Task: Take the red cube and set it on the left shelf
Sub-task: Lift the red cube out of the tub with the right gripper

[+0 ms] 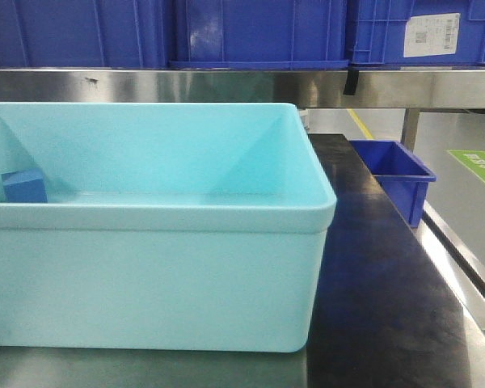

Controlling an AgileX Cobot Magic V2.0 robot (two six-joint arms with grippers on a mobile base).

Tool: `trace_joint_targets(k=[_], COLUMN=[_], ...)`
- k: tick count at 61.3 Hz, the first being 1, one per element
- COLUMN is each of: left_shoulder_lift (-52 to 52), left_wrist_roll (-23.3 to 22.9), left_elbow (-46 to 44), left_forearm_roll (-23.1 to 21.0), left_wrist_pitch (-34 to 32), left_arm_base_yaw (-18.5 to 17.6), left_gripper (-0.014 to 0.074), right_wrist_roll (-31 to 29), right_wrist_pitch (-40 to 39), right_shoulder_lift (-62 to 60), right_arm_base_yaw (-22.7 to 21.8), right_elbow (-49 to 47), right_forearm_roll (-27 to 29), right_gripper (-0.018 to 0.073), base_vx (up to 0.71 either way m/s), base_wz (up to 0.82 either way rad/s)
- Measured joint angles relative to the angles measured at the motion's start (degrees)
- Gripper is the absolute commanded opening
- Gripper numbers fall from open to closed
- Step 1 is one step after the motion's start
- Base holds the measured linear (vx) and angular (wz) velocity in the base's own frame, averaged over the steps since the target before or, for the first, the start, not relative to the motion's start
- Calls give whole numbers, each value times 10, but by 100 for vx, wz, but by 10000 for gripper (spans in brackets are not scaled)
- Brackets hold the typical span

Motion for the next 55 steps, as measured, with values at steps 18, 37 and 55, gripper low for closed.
trace_joint_targets(k=[18, 37, 55], left_shoulder_lift=[0, 0, 0], left_wrist_roll=[0, 0, 0], left_elbow=[0, 0, 0], left_forearm_roll=[0, 0, 0], left_wrist_pitch=[0, 0, 0], left_arm_base_yaw=[0, 0, 0], left_gripper=[106, 106, 106], right_wrist_roll=[0, 0, 0], right_wrist_pitch=[0, 0, 0], right_shoulder_lift=[-6, -6, -6], right_arm_base_yaw=[0, 0, 0], right_elbow=[4, 4, 4], right_forearm_roll=[0, 0, 0], right_gripper=[49, 49, 49], base_vx=[-1, 0, 0], base_wz=[4, 0, 0])
